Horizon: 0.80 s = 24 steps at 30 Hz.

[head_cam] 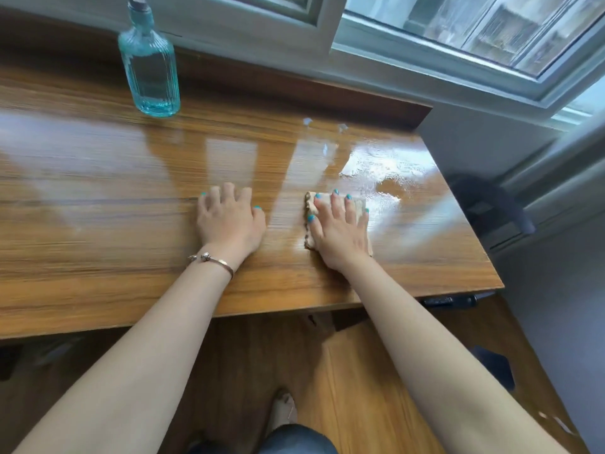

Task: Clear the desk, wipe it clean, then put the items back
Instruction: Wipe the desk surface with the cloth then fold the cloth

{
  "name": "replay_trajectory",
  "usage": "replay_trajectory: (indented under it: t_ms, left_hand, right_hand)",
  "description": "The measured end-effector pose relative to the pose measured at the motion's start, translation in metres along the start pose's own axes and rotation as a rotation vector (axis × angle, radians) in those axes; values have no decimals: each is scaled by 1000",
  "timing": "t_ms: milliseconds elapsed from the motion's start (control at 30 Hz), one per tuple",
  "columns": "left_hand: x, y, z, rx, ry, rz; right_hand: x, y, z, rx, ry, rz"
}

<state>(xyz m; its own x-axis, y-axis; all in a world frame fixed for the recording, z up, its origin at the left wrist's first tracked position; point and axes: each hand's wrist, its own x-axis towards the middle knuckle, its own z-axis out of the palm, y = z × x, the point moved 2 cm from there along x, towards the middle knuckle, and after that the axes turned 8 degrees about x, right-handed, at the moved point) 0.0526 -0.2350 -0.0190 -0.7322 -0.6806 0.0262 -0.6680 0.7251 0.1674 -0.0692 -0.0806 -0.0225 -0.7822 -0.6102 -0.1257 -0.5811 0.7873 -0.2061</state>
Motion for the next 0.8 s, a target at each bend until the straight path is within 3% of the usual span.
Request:
replay_trajectory:
  t_ms: [67,200,267,333,433,600,800]
  left_hand:
    - [25,21,-1,-28,-32,58]
    - [82,40,6,-32,-62,63]
    - [107,47,13,-17,-91,29]
    - [124,55,23,-4,-91,-29]
    - [130,62,35,69,-13,-129]
    - [136,60,41,72,46,-156]
    - [136,62,41,83,48,-170]
  right_hand:
    - [1,-6,3,-12,29,-99]
    - [-44,17,6,29,-79,-415]
    - [-1,36,-2,0,-122,-444]
    - [73,40,-11,7,-108,-351]
    - [137,27,-20,19,-99,-306]
    - [99,53,-21,-1,-154,-627]
    - [247,16,-35,47,-105,-345]
